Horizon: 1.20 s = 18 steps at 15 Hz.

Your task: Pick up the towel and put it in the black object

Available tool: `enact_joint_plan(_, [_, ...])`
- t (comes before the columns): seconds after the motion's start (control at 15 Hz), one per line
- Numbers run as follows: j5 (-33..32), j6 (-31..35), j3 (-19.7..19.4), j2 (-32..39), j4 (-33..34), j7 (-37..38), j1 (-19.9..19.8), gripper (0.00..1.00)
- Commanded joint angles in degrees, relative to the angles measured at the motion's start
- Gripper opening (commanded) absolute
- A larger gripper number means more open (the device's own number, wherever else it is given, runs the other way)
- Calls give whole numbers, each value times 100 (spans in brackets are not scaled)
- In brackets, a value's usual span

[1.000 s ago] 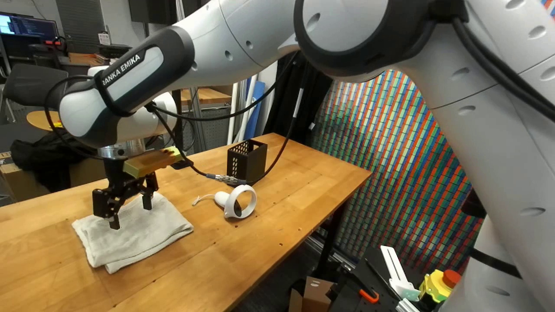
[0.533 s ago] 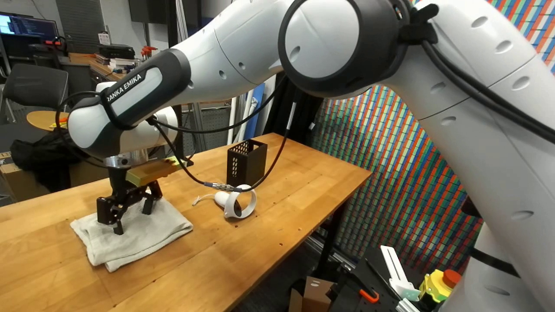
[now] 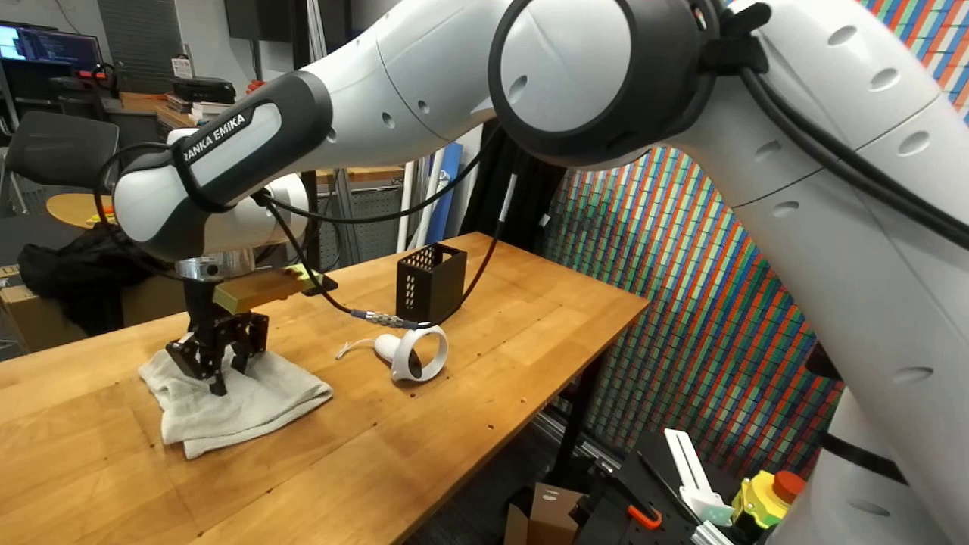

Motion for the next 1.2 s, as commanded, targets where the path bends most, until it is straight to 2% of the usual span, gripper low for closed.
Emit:
enact_joint_plan(0.0, [73, 102, -44, -301, -208, 153, -9, 1])
enact_joint_plan(0.33, [51, 53, -71, -969, -674, 444, 51, 3])
enact_joint_plan(0.67, [-87, -126, -148, -2122, -1414, 644, 54, 3])
enact_joint_plan(0.93, [-352, -564, -305, -3146, -1940, 398, -113, 3])
enact_joint_plan(1.13, [-547, -1059, -483, -3759, -2151, 57, -392, 3])
